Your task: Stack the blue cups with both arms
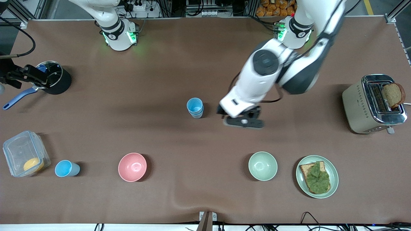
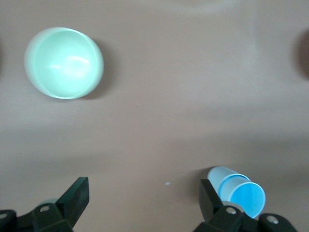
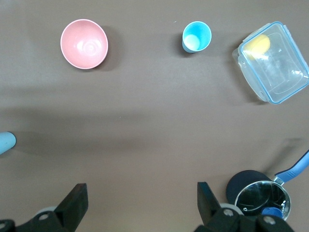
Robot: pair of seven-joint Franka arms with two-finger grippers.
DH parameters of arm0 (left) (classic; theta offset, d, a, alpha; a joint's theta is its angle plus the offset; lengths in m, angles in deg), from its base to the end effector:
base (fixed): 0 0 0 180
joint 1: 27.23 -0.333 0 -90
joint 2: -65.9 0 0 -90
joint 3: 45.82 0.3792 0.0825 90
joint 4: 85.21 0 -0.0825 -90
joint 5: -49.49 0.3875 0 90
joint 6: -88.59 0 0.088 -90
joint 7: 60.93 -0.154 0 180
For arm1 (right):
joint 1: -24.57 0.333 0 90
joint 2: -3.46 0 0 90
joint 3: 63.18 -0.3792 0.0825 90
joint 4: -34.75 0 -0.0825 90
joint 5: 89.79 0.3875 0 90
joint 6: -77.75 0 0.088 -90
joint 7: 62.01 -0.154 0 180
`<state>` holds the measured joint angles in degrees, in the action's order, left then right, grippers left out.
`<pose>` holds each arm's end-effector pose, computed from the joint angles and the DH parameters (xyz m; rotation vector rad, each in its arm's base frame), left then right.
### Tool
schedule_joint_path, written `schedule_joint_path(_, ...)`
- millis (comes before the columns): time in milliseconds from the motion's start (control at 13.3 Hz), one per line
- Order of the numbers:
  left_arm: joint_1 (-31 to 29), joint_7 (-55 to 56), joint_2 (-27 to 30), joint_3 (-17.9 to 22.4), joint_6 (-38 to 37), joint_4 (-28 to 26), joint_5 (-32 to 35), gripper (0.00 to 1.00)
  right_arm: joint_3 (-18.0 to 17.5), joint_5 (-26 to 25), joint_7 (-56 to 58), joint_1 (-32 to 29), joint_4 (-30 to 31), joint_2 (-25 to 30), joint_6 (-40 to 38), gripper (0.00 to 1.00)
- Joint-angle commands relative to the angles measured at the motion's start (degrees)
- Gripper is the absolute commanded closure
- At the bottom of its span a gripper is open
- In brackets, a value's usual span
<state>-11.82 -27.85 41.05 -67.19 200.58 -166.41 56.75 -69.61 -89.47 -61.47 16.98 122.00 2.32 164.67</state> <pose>0.6193 -0.3868 0.4868 3.0353 -0.0948 0.1390 0.5589 -0.0111 0.6477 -3.1331 0.0166 0.0398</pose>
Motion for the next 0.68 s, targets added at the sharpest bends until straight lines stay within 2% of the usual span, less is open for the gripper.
schedule_joint_path(0, -4.3, 0.4, 5.4, -0.7, -3.8, -1.8, 0.7, 0.00, 0.0, 2.5, -0.3, 0.9, -0.3, -0.8, -0.8, 0.00)
schedule_joint_path(376, -10.7, 0.4, 11.9, -0.1, -15.2, -1.7, 1.5, 0.00, 0.1, 3.8, -2.8, 4.3, 0.4, -2.7, 0.3, 0.00)
schedule_joint_path(602, -16.0, -3.4, 13.1, -0.3, -15.7, -1.8, 1.5, 0.00, 0.1, 3.6, -3.3, 4.8, 0.6, -2.9, 0.4, 0.00)
